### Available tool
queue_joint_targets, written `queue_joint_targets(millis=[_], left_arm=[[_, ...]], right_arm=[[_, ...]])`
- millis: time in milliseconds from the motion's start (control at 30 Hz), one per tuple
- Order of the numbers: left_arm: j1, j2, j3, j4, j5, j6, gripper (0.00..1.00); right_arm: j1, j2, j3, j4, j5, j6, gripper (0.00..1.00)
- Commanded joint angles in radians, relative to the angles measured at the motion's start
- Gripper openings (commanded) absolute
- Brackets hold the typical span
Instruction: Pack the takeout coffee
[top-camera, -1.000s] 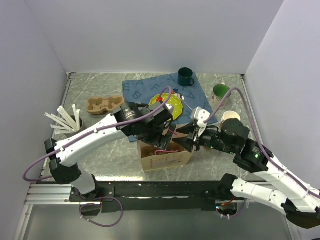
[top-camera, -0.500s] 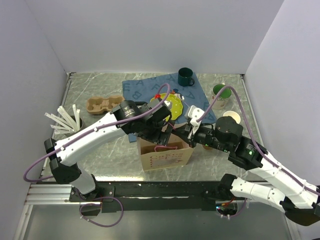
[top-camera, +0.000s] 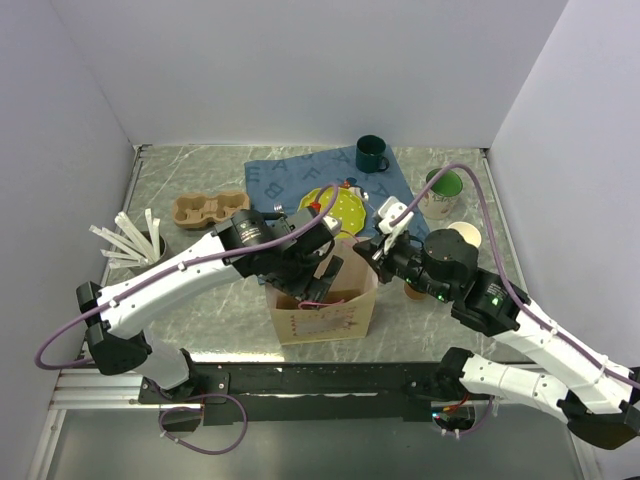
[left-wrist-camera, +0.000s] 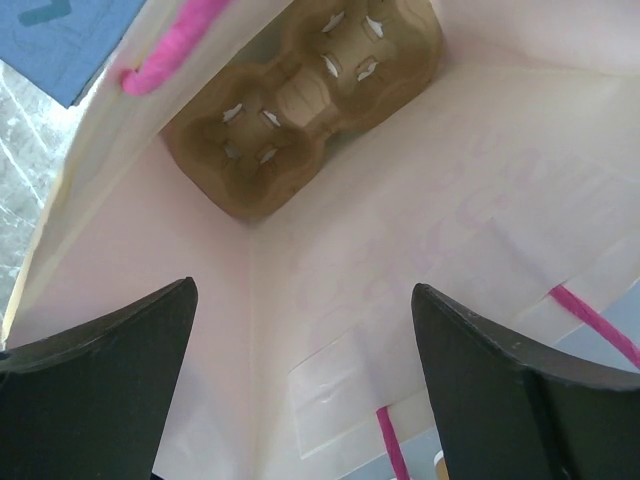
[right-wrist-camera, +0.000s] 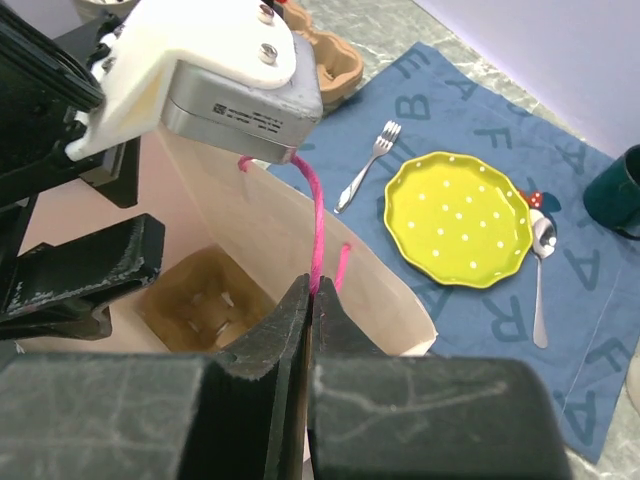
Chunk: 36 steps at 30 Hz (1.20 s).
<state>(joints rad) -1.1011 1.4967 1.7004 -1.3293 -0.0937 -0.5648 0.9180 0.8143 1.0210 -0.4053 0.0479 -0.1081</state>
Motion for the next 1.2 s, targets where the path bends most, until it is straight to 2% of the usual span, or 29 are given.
queue_joint_targets(millis=[0,233,433,633,900,1167], left_arm=[[-0.002,-0.016,0.092,-0.033,-0.02,0.005,0.95],[0.01,-0.036,0.231,0.085,-0.051,-0.055,0.99],[0.064,-0.113,0.168,0.208,-0.064,-0.162,0.97],[0.106,-0.151,0.122,0.191,-0.156,-0.208,0.97],[0.126,-0.154,0.12,0.088,-0.239,-0.234,0.99],[0.184,-0.187,0.079,0.015,-0.279,-0.288,0.91]], right_arm=[[-0.01,0.008,0.044,0.007,0.017,0.027,0.0],[-0.01,0.017,0.044,0.017,-0.002,0.085,0.04],[-0.008,0.005,0.045,0.003,0.013,0.107,0.02],[-0.008,-0.009,0.028,0.019,-0.031,0.087,0.01],[-0.008,0.025,0.129,0.031,-0.075,0.053,0.0],[-0.008,0.032,0.13,0.039,-0.1,-0.018,0.0]])
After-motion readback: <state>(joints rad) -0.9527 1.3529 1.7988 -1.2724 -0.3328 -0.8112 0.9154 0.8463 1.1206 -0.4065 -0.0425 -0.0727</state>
